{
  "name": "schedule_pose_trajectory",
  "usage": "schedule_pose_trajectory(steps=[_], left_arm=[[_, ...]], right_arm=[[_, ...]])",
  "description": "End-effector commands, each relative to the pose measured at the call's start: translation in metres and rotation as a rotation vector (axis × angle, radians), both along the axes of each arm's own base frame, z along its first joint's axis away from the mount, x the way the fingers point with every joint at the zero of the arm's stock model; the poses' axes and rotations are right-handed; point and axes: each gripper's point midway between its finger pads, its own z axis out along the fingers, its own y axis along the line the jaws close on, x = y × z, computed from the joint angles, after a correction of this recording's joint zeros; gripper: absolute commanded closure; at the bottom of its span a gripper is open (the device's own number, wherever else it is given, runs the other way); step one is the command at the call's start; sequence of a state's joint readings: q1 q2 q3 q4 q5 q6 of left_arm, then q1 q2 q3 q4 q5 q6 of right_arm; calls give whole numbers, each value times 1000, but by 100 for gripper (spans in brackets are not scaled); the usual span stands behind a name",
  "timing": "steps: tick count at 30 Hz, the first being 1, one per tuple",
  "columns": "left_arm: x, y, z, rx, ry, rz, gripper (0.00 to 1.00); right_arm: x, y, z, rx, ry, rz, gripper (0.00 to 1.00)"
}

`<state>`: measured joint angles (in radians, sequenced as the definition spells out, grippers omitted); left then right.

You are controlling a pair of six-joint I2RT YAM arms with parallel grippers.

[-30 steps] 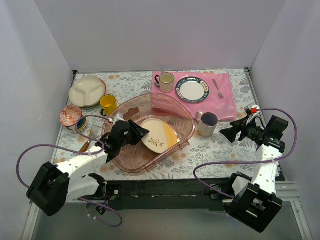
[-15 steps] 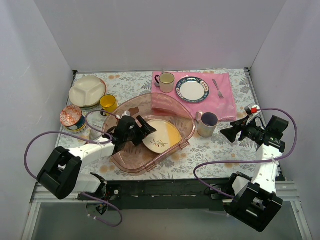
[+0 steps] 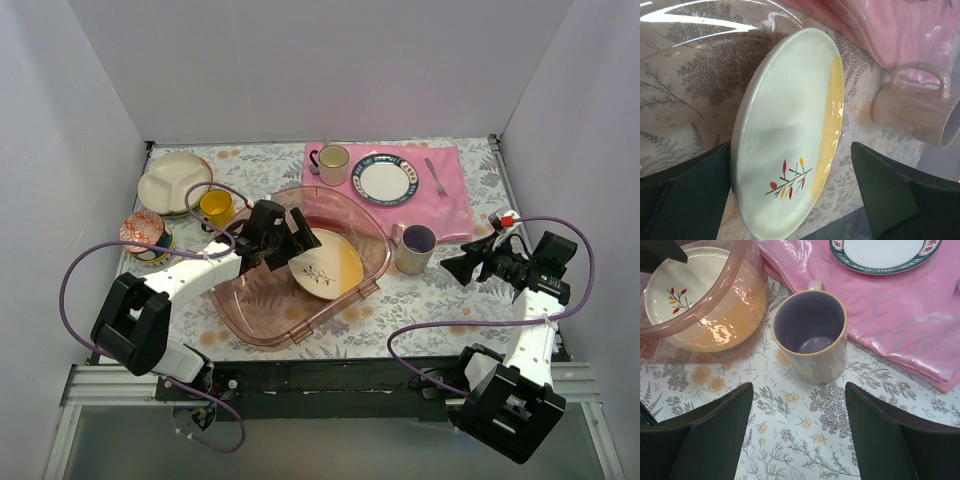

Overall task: Place the mixed dishes into the plastic bin
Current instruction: Place the plate in the plastic bin.

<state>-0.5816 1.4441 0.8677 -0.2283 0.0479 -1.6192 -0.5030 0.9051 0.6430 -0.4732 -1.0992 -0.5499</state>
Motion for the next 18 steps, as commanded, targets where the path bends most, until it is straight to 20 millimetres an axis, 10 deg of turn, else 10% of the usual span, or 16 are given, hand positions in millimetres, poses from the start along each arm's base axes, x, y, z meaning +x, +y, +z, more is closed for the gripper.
schedule_pose_trajectory(steps=[1,18], left_arm=[[6,6,27,78,-61,-63,5],[8,7,58,84,-127,-130,2]], right_arm=[[0,-1,5,-12,-19,6,18],[-2,1,8,-14,-29,16,18]])
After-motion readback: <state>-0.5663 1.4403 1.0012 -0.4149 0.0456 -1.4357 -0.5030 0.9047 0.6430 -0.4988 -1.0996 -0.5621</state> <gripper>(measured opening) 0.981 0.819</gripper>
